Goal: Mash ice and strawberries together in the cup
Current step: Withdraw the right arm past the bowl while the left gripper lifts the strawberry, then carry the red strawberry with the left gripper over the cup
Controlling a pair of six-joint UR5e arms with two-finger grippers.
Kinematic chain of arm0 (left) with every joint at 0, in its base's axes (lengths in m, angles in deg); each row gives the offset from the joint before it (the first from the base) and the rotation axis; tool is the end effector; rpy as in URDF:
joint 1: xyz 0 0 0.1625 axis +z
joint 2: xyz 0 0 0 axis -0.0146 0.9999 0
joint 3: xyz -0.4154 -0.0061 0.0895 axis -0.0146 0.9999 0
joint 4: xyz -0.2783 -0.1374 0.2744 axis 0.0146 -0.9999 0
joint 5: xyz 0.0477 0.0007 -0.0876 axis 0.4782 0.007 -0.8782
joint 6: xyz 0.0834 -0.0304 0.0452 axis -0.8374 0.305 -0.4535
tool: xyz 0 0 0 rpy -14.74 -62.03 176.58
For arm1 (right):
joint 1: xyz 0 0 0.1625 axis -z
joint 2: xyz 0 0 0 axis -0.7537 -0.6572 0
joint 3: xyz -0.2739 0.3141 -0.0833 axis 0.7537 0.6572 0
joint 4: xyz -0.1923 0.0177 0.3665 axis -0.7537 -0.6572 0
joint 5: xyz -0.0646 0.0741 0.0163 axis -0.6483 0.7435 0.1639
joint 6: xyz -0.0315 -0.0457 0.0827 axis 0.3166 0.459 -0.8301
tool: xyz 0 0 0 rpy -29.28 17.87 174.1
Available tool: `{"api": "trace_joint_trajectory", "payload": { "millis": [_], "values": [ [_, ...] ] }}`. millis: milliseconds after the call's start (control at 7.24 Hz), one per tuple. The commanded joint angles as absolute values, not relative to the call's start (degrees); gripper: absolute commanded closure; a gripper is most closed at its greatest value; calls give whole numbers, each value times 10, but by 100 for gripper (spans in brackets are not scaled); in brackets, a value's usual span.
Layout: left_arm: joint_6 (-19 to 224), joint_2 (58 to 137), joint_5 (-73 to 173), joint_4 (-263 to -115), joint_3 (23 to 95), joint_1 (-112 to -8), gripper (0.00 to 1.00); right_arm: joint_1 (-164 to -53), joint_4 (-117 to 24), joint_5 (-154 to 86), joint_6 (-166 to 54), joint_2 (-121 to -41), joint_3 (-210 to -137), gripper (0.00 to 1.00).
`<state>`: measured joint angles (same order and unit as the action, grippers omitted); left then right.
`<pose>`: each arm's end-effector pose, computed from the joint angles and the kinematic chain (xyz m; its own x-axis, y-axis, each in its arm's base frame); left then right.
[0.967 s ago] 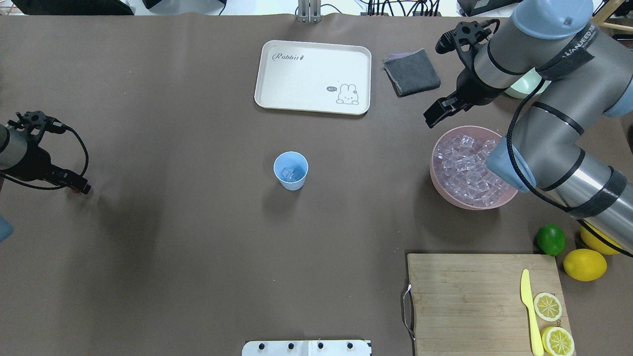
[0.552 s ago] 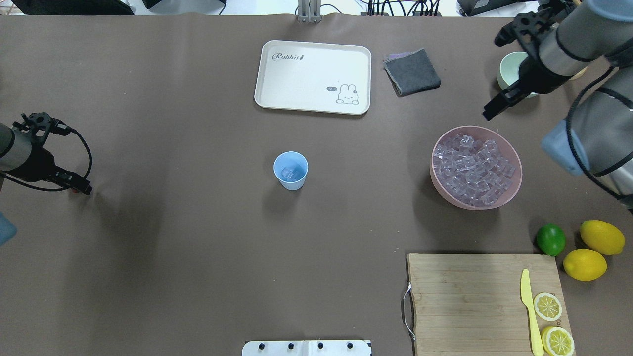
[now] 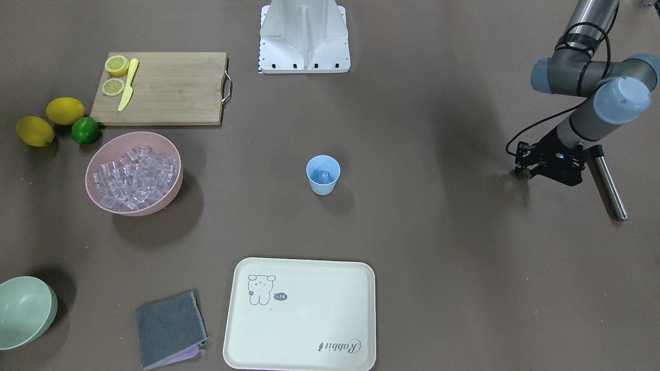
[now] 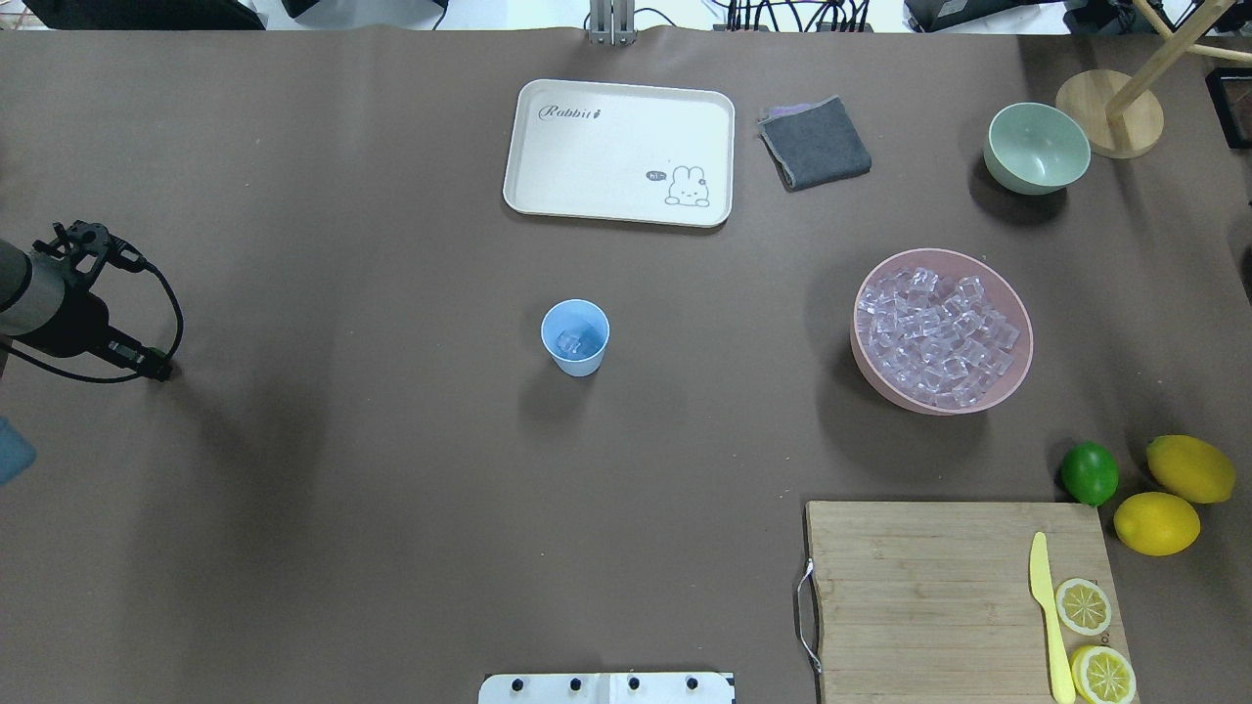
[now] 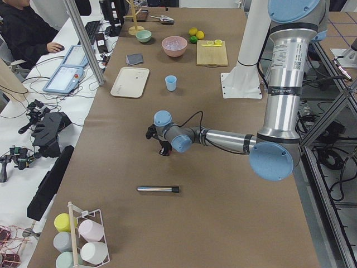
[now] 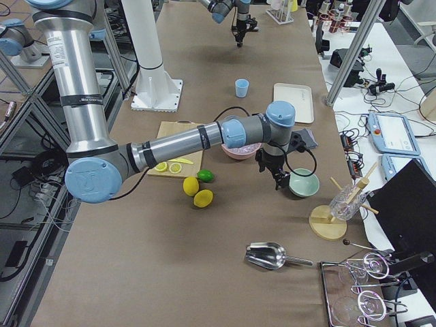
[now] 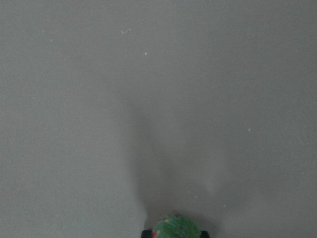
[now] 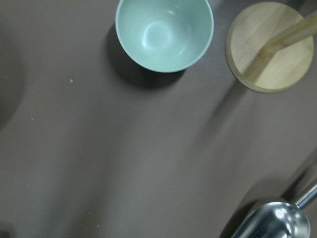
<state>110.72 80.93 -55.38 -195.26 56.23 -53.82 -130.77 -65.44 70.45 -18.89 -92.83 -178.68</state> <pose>0.2677 -0.4772 0.5869 0.5970 0.4326 -0.6756 -0.2911 0.9015 0.3201 -0.0065 -0.5558 0.5283 0.6681 -0.5551 0.4955 0.3999 0.8295 0.3899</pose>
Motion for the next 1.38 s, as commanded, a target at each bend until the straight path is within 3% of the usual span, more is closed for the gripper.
{"api": "trace_joint_trajectory", "payload": {
  "millis": [0,276,552,967,1243],
  "values": [
    [1102,810,-554,-1952,567,-541,100,-1340,-680,691,-164,-954,-1770,1],
    [1103,841,-557,-1909,581,-544,100,-1342,-731,687,-168,-950,-1762,1],
    [1105,879,-557,-1779,663,-544,100,-1346,-750,679,-162,-950,-1735,1],
    [1162,1057,-551,-1536,719,-532,99,-1361,-729,692,-146,-945,-1686,1],
    [1196,1125,-551,-1523,710,-489,100,-1373,-727,692,-145,-943,-1674,1]
  ]
}}
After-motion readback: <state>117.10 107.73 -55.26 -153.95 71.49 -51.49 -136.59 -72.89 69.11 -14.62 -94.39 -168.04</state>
